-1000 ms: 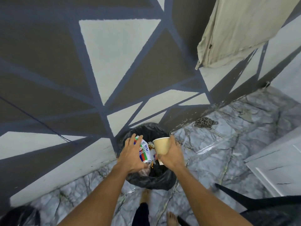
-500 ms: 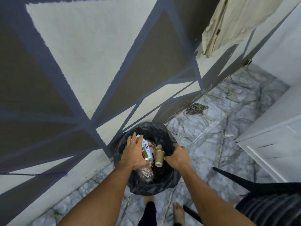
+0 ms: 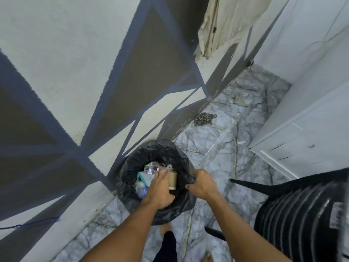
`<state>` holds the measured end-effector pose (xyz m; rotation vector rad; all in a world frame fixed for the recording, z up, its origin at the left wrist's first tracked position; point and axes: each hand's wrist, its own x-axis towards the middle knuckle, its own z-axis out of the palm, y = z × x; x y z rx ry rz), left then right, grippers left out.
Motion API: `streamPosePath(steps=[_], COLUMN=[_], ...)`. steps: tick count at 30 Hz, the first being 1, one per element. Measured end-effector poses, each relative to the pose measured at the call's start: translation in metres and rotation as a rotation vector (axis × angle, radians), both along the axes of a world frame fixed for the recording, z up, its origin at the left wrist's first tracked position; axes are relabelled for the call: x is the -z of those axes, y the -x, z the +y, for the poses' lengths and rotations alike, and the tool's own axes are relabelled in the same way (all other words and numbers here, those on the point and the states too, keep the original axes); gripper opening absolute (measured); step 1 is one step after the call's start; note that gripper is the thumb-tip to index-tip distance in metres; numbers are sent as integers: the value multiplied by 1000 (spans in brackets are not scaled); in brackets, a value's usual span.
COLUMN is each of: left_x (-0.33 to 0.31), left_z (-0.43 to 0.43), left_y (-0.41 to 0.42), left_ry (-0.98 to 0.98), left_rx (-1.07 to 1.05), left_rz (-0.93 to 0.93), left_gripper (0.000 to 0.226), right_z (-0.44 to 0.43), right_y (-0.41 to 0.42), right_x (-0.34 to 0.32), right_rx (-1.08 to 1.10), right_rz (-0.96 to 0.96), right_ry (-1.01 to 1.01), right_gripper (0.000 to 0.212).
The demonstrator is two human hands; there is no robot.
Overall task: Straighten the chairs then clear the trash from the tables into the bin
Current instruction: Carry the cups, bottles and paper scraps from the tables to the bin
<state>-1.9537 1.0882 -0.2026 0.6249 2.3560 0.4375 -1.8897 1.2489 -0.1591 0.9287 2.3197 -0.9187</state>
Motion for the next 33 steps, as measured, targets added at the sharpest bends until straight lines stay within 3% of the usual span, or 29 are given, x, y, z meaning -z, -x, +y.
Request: streamPosePath(steps=[2, 6, 13, 16, 21, 25, 33], left_x=[-18, -68, -136, -152, -166, -164, -143], left_z=[27, 99, 209, 247, 302, 336, 405], left_y=[-8, -31, -159, -236, -382, -486, -629], left_ry=[-89, -260, -355, -410, -491, -445, -387], left_rx=[17, 160, 408, 551, 781, 990, 1273], left_rz=[28, 145, 236, 257, 160, 113, 93], left_gripper=[85, 65, 77, 64, 35, 45, 54], right_z=[14, 59, 129, 148, 172, 180, 195], right_y=[-13, -56, -216, -308, -474, -584, -726], right_x=[-18, -59, -115, -136, -142, -137, -110], right_rx=[35, 108, 293, 432, 651, 861, 1180], right_rz=[79, 237, 392, 473, 424, 359, 262], right_ry=[-58, -175, -324, -359, -419, -455, -416], right_gripper=[43, 54, 57, 45, 40, 34, 52])
